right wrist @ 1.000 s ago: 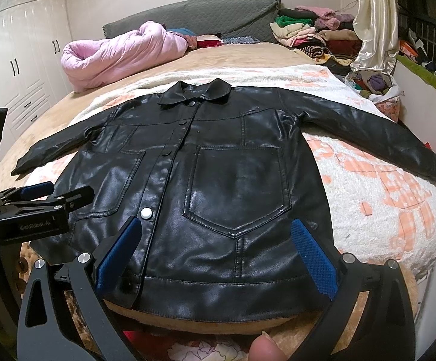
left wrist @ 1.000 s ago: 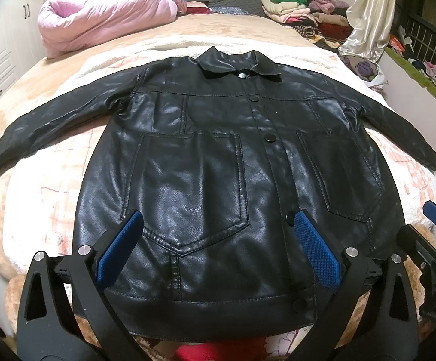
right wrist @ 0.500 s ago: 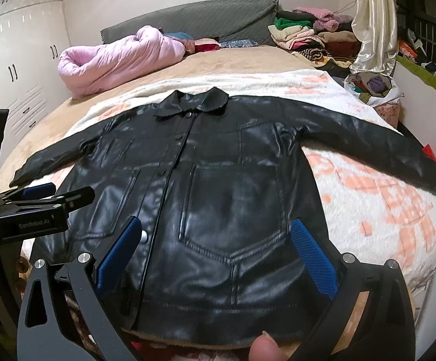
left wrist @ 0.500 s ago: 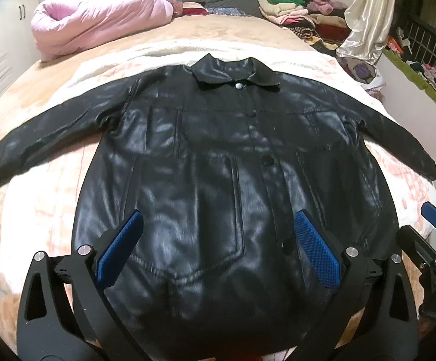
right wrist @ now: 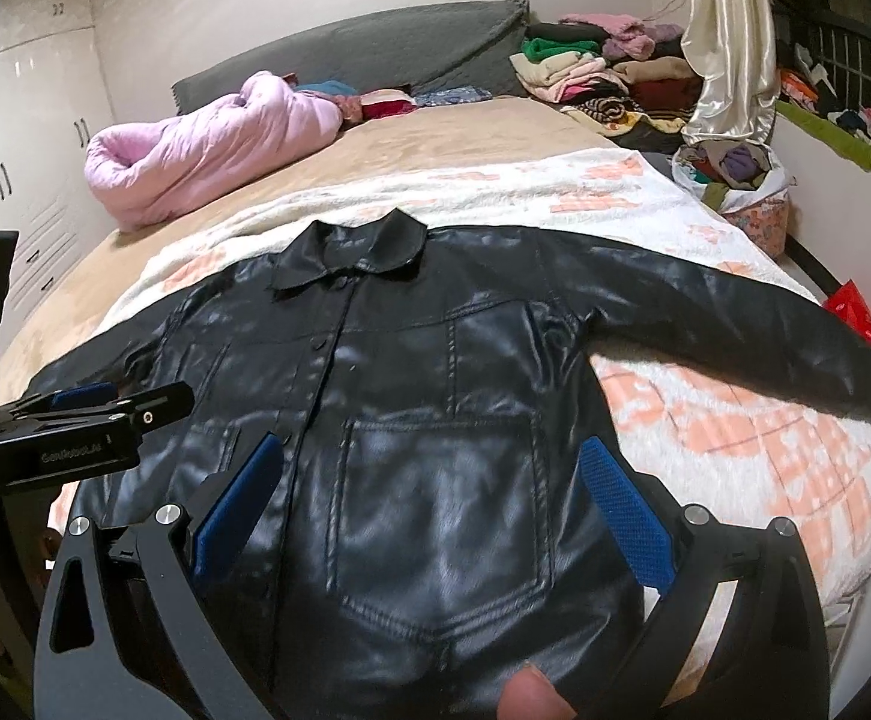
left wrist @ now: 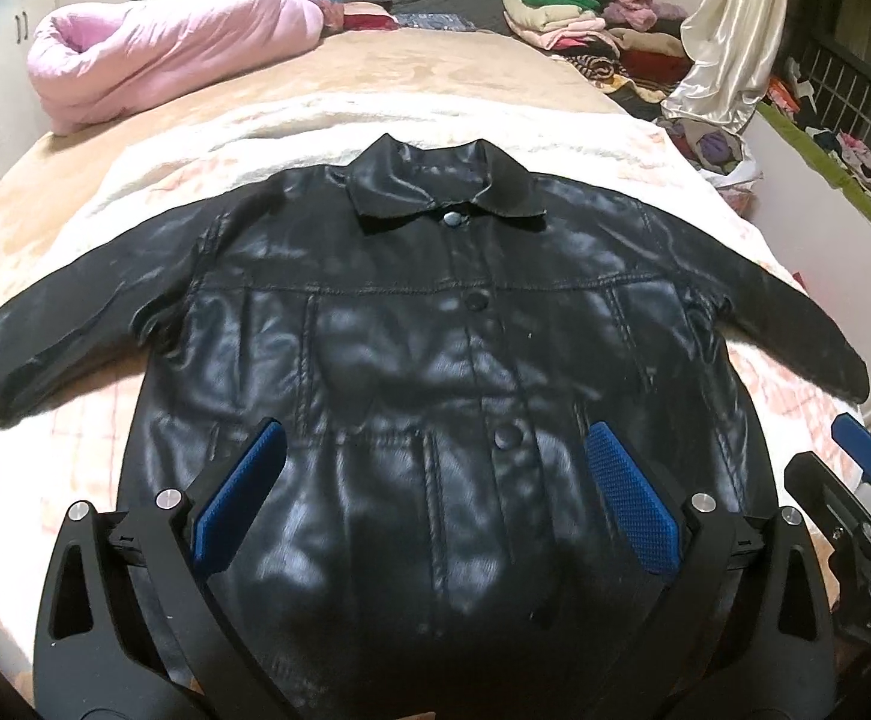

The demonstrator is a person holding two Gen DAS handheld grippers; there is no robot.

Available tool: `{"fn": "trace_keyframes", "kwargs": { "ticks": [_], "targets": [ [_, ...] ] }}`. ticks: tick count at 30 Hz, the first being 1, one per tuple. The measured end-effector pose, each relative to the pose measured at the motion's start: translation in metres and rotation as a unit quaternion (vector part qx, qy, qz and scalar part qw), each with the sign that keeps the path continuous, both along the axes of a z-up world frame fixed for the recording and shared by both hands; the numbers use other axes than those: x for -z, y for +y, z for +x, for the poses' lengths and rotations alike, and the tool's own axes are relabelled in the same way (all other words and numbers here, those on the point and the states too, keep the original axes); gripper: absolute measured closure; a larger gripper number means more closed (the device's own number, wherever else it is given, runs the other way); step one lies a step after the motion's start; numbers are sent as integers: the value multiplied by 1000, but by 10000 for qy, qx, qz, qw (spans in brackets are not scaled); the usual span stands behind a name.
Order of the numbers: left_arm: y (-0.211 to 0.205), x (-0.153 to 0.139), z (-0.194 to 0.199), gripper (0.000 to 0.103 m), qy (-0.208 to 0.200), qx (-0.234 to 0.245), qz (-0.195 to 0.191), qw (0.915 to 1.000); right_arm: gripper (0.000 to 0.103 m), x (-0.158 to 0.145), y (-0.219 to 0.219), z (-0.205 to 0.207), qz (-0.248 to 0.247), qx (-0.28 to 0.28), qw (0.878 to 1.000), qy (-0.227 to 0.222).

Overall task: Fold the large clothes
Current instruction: 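Move the right tool toward the jacket sleeve cuff nearest it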

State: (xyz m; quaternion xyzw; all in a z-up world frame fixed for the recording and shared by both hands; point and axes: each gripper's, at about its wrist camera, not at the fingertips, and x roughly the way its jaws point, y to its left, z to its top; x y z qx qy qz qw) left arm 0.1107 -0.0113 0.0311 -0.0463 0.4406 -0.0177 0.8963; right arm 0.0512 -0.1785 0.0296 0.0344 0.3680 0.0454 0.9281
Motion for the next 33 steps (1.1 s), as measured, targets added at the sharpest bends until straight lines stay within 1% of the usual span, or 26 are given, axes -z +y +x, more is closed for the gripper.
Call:
{"fn": "trace_keyframes", "kwargs": {
  "ticks": [7,10,13,17,20,24,28,30,33],
  "targets": [
    [-8,-2,31,9,55,119,52,9999,4,-9,-17,23,117,217,9996,-101],
    [-13,-4,45,9,76,196,7,9998,4,-12,-27,37,154,372,9991,-116],
    [-18,-3,58,9,101,239,40,9997,4,-16,-33,47,156,448,9987,-163],
    [-24,4,78,9,245,317,50,9992,4,-19,-48,68,123,650,9976,-201],
    [-28,7,89,9,291,379,83,9988,4,-19,-60,83,135,804,9965,-179],
    [-32,8,105,9,250,444,101,9987,4,-20,-75,104,104,1007,9947,-175],
    [-37,12,119,9,243,530,107,9982,4,-21,-92,123,188,1205,9924,-186],
    [-40,15,126,9,254,589,108,9979,4,-19,-99,129,196,1328,9908,-171],
    [-44,21,135,9,285,682,85,9972,4,-10,-122,143,339,1613,9863,-101]
  ]
}}
